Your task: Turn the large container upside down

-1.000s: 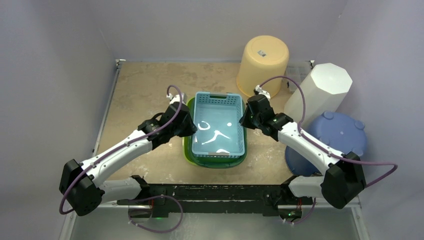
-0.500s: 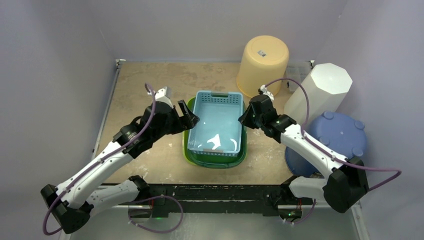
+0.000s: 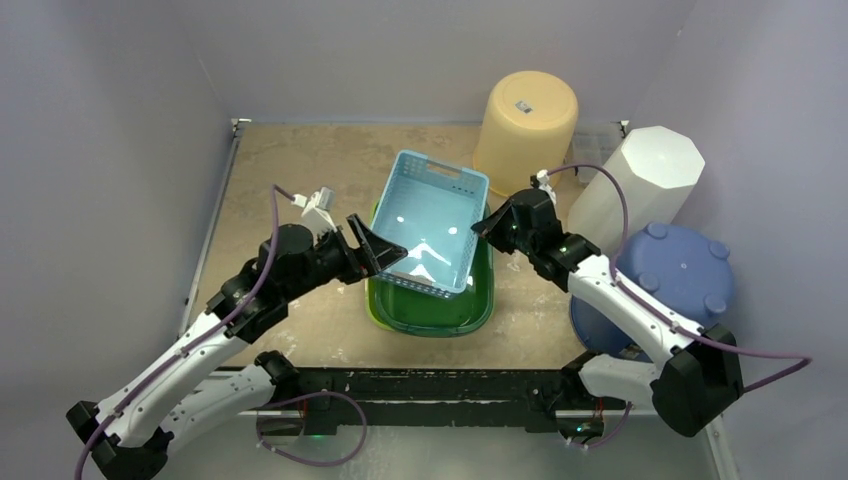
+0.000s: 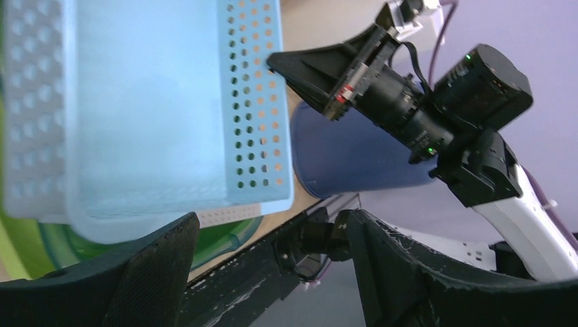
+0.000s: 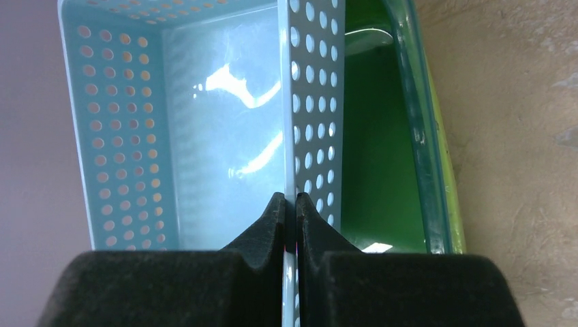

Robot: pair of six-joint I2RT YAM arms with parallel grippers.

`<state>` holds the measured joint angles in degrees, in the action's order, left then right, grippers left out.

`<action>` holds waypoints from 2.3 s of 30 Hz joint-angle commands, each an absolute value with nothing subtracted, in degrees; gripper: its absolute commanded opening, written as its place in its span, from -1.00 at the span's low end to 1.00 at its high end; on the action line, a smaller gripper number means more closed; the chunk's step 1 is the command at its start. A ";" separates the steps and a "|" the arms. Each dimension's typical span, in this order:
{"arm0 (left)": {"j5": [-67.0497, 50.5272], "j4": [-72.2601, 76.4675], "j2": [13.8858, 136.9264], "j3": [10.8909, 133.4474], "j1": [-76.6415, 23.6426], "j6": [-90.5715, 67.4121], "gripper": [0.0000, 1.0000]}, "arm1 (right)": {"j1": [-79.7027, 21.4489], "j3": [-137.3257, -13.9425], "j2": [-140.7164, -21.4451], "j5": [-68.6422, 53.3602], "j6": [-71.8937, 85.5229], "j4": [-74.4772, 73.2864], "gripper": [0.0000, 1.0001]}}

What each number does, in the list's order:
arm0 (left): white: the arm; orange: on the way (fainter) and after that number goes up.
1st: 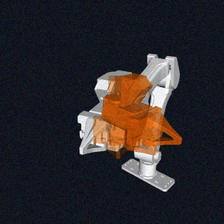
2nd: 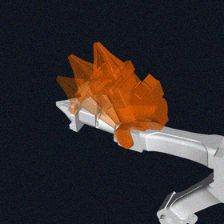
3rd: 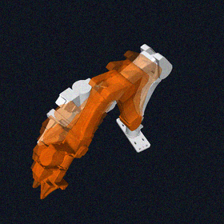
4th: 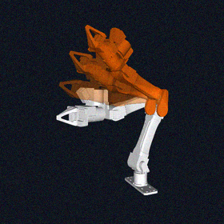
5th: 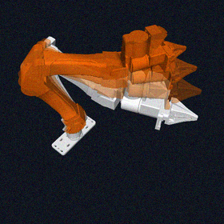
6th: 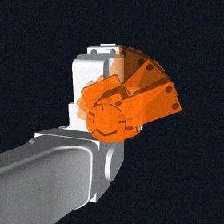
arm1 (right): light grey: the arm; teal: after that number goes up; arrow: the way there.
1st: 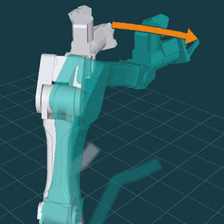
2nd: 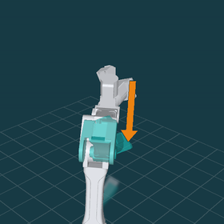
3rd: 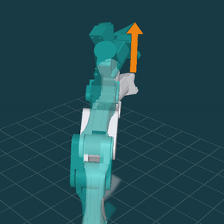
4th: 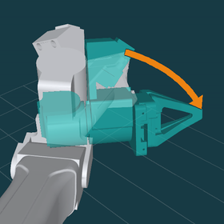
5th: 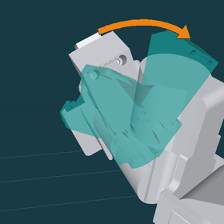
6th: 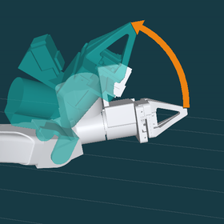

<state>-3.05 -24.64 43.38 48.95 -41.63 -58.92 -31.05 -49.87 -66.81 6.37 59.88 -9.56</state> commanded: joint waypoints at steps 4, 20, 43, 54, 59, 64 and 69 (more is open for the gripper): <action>-10.63 -11.04 43.64 43.42 -41.37 -63.52 0.56 | -30.67 -51.29 -69.33 4.16 66.26 -2.97 -1.00; -9.43 -6.76 45.79 38.23 -41.33 -64.27 0.55 | -30.68 -50.52 -70.17 3.41 67.09 -3.05 -1.00; -2.16 -4.53 43.71 34.80 -41.37 -65.58 0.40 | -30.50 -48.99 -72.56 -3.58 67.49 -0.27 -1.00; 4.39 5.90 40.32 31.09 -41.34 -67.56 0.14 | -30.50 -46.05 -71.36 -5.64 68.92 4.13 -1.00; 3.23 10.17 41.17 30.09 -41.39 -67.85 -0.08 | -30.50 -45.75 -71.54 -7.28 69.10 4.55 -1.00; 2.18 11.35 42.71 29.81 -41.40 -68.21 -0.18 | -30.50 -45.12 -71.28 -8.78 69.63 5.41 -1.00; 2.45 9.07 44.18 31.40 -41.46 -66.59 -0.36 | -30.50 -44.23 -70.45 -9.39 70.83 7.09 -1.00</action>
<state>2.17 6.35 43.22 30.06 -41.65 -67.09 -30.20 -44.60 -73.03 -5.80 70.37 2.92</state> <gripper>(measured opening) 0.339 0.061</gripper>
